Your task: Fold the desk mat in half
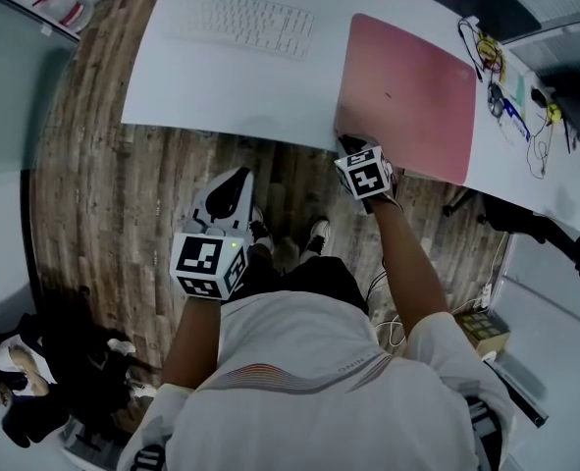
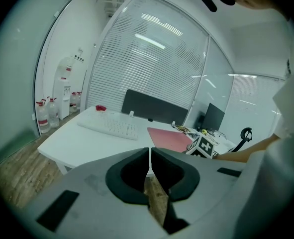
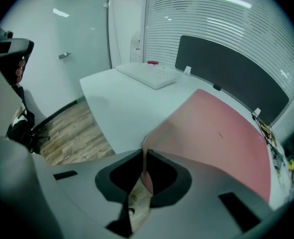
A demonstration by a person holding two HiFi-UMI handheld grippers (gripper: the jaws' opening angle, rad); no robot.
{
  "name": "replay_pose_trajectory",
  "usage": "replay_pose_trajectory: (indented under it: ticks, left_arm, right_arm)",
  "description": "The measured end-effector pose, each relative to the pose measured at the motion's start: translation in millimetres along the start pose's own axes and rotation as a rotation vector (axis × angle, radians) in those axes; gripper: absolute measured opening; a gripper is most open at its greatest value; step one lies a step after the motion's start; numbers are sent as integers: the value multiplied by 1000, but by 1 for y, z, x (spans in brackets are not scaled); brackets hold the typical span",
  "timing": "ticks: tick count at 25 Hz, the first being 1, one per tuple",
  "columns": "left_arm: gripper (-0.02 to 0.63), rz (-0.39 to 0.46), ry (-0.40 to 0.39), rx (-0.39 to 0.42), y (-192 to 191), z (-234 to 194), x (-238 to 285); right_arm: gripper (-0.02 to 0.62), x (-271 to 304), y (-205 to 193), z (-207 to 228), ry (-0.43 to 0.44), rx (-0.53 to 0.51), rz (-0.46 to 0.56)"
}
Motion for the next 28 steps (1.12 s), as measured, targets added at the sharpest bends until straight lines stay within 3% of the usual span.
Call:
replay_pose_trajectory:
  ticks: [6, 13, 20, 28]
  left_arm:
    - [26, 19, -13, 30, 13, 5, 4]
    - [25, 58, -18, 90, 32, 74, 16]
    - [26, 96, -20, 146, 38, 163, 27]
    - [26, 123, -31, 188, 38, 233, 40]
  right_arm:
    - [83, -31, -1, 9, -24, 122, 150]
    - [81, -88, -33, 63, -59, 241, 316]
    - [81, -135, -91, 128, -62, 314, 393]
    - [83, -161, -163, 182, -38, 408, 417]
Point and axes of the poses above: the fingertips, and each gripper's own axes: x forward along the fingers, z to its right, y out of its top, the point moved 10 cm from there along -x, backward along the fingers, and after that the axes turned 8 degrees about y, right-handed, at the moved point
